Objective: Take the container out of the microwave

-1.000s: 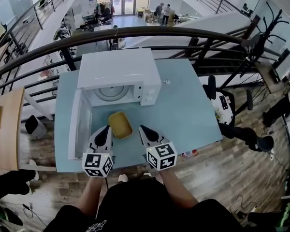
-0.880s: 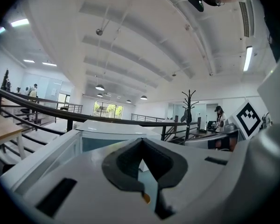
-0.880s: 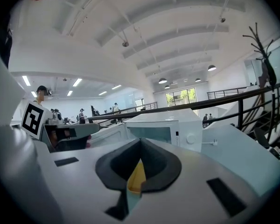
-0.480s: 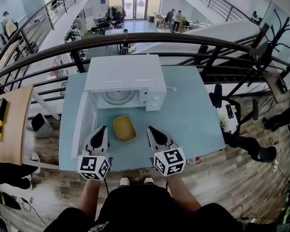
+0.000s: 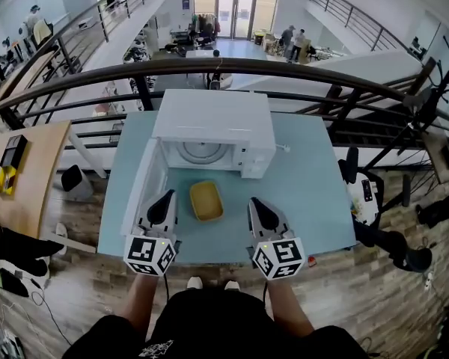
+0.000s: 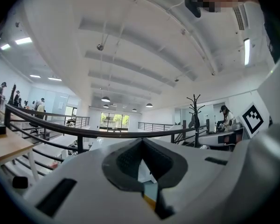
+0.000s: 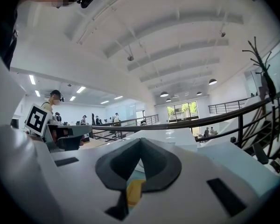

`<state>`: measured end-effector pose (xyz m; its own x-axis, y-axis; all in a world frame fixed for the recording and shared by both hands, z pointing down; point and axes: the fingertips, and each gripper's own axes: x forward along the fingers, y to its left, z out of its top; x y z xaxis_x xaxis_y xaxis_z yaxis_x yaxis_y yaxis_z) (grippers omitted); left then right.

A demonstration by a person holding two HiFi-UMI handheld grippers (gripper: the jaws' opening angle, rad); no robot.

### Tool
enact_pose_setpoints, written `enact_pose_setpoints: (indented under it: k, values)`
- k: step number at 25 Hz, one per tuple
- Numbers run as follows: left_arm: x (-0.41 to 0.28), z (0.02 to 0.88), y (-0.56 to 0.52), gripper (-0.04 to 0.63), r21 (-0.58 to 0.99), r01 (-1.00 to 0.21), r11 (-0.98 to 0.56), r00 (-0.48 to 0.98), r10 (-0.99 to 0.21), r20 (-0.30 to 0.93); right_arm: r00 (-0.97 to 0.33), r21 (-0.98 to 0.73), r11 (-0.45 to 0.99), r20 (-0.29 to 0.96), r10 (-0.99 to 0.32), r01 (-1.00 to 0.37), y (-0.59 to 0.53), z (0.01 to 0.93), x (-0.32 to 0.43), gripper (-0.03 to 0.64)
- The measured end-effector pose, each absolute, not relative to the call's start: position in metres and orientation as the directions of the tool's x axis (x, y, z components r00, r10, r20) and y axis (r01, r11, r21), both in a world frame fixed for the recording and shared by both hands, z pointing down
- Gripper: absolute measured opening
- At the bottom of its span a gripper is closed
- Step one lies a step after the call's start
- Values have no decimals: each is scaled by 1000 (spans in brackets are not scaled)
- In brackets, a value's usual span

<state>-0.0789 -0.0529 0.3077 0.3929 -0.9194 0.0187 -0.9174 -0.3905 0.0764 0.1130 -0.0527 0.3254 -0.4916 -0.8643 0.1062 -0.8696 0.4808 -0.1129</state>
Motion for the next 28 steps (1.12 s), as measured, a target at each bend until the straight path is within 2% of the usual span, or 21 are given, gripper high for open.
enact_pose_setpoints:
  k: [28]
  values:
    - [-76,323,-54,6,94,-912,-399,404,-914,46,-485,-95,476,136,-864,-874,-52,333,113,6]
